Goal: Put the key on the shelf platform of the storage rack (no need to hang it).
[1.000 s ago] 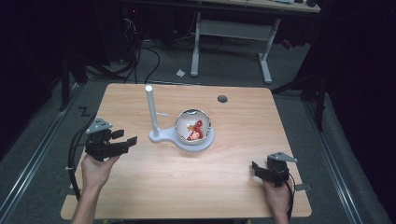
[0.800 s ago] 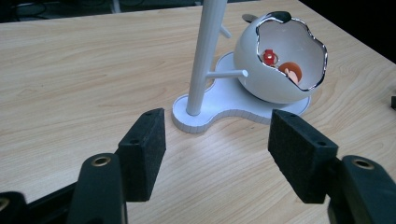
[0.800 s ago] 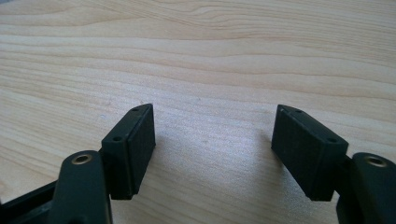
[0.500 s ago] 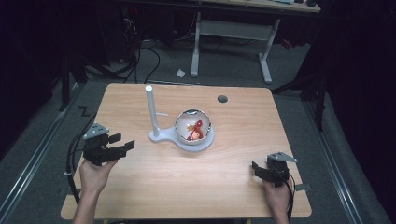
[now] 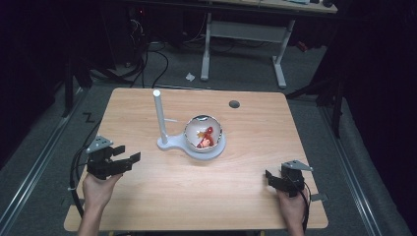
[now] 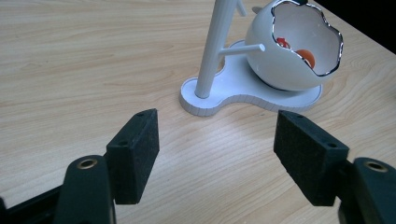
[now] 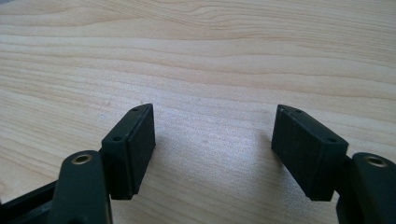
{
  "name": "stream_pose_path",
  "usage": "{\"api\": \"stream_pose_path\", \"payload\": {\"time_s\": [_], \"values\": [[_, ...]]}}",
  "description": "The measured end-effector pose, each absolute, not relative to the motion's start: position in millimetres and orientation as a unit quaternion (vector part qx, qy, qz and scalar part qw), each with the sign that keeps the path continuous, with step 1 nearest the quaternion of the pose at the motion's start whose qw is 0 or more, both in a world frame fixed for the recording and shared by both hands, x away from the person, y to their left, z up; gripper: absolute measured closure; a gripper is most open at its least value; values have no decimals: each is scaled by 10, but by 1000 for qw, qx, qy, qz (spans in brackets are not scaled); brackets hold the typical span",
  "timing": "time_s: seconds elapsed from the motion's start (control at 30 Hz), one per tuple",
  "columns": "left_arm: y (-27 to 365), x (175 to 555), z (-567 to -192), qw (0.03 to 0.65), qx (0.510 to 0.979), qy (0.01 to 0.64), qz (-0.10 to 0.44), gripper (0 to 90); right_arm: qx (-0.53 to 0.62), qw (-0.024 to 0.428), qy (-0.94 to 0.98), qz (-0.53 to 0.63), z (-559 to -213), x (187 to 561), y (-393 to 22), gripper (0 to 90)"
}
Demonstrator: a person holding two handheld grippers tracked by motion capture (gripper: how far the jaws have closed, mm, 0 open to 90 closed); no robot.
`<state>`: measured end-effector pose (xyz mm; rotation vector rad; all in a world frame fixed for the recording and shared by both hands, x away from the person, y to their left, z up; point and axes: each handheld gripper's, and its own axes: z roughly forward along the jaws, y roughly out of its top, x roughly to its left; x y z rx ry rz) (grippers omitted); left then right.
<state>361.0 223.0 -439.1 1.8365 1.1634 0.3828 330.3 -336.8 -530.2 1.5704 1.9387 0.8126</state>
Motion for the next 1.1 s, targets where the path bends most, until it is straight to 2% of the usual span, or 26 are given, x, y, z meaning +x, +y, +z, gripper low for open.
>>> {"api": "stream_pose_path", "payload": {"time_s": [1.1], "values": [[2059,3622,-4898,404,767,476,148,259,579,256,714,299,-5302,3303,-3368,307]]}}
